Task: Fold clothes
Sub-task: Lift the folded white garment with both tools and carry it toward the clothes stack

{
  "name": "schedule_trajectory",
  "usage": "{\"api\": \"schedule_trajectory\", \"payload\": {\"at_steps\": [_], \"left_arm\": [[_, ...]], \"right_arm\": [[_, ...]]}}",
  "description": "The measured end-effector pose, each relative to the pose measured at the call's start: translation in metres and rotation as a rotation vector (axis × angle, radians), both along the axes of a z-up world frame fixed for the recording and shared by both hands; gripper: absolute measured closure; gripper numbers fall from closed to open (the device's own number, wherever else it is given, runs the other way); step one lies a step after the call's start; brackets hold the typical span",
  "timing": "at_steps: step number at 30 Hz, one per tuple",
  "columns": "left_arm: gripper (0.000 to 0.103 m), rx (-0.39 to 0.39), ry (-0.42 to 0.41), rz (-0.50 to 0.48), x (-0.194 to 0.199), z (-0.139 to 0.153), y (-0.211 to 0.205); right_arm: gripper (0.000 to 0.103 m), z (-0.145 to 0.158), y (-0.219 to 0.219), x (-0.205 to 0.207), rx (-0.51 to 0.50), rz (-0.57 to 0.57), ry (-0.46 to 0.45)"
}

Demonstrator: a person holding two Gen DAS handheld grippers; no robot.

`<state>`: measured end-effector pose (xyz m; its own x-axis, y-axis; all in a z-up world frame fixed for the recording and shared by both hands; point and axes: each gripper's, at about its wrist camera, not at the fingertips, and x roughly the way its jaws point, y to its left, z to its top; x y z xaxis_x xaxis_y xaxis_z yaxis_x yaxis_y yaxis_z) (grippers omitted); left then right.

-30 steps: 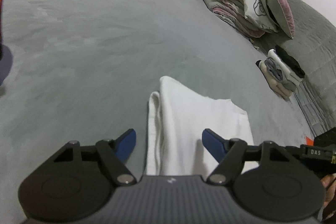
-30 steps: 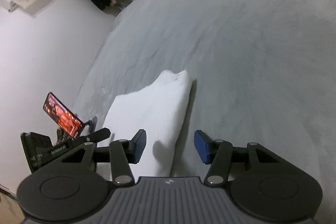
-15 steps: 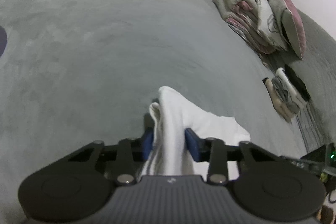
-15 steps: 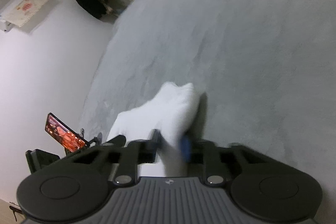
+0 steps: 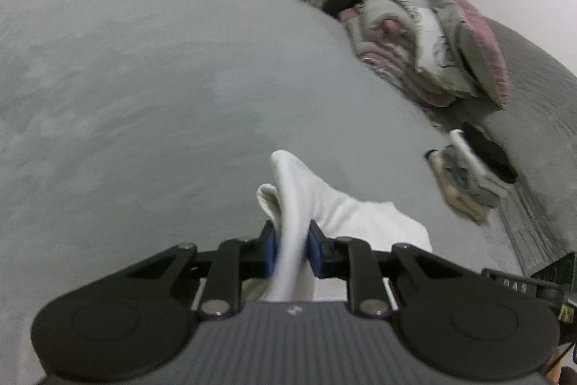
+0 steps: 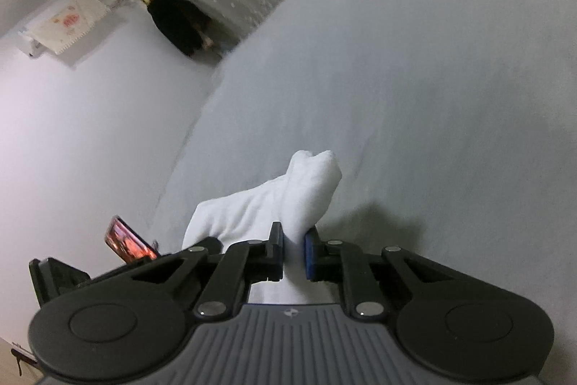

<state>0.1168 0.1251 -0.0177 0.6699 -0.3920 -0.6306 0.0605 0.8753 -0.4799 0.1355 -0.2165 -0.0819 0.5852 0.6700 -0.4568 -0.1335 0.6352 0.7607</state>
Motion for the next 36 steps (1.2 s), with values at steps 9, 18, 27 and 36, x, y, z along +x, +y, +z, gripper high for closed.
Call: {"api": "schedule_trajectory", "payload": {"at_steps": [9, 18, 27, 36], "left_arm": [[0.086, -0.031, -0.068, -0.08, 0.023, 0.036, -0.103], [0.086, -0.084, -0.141, -0.183, 0.068, 0.062, -0.224], [0.086, -0.149, -0.229, -0.256, 0.128, 0.084, -0.334], [0.086, -0.153, -0.33, -0.305, 0.183, 0.102, -0.418]], "right_arm": [[0.089, 0.052, -0.087, -0.012, -0.044, -0.104, -0.126], [0.09, 0.102, -0.18, -0.006, -0.102, -0.198, -0.213], [0.09, 0.158, -0.277, 0.03, -0.18, -0.268, -0.285], [0.09, 0.198, -0.347, 0.082, -0.317, -0.311, -0.329]]}}
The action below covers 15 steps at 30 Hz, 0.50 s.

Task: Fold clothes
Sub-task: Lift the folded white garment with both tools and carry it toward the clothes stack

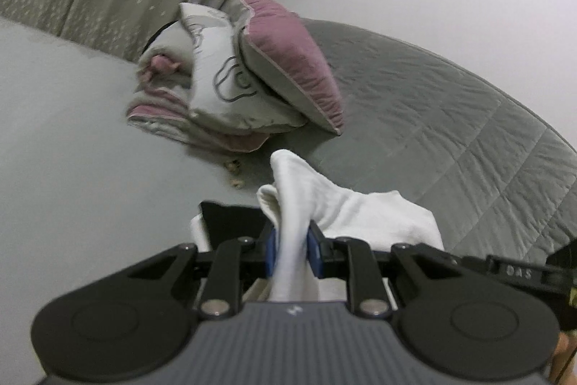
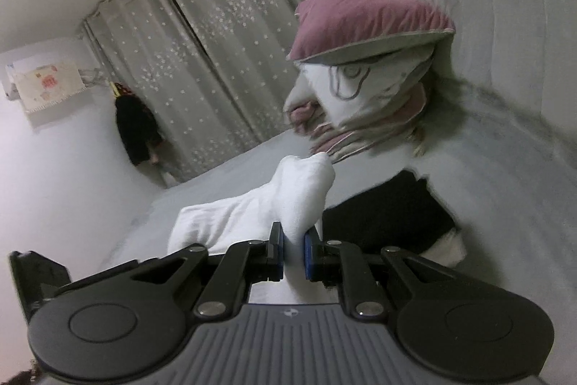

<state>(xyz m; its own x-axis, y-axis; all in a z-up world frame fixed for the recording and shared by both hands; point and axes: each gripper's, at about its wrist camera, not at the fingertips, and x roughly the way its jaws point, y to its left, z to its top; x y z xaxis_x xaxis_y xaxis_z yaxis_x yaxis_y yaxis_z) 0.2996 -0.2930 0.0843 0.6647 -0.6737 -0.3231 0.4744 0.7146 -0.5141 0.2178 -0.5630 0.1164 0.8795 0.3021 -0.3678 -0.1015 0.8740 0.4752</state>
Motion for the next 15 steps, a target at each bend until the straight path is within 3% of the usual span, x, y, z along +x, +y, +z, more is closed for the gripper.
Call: {"api": "schedule_trajectory", "payload": {"at_steps": [7, 15], "left_arm": [[0.086, 0.004, -0.023, 0.018, 0.033, -0.011, -0.044], [0.086, 0.001, -0.006, 0.087, 0.086, -0.042, -0.073]], "right_arm": [[0.09, 0.003, -0.042, 0.06, -0.052, -0.037, 0.036], [0.09, -0.019, -0.064, 0.132, -0.089, -0.073, 0.085]]}}
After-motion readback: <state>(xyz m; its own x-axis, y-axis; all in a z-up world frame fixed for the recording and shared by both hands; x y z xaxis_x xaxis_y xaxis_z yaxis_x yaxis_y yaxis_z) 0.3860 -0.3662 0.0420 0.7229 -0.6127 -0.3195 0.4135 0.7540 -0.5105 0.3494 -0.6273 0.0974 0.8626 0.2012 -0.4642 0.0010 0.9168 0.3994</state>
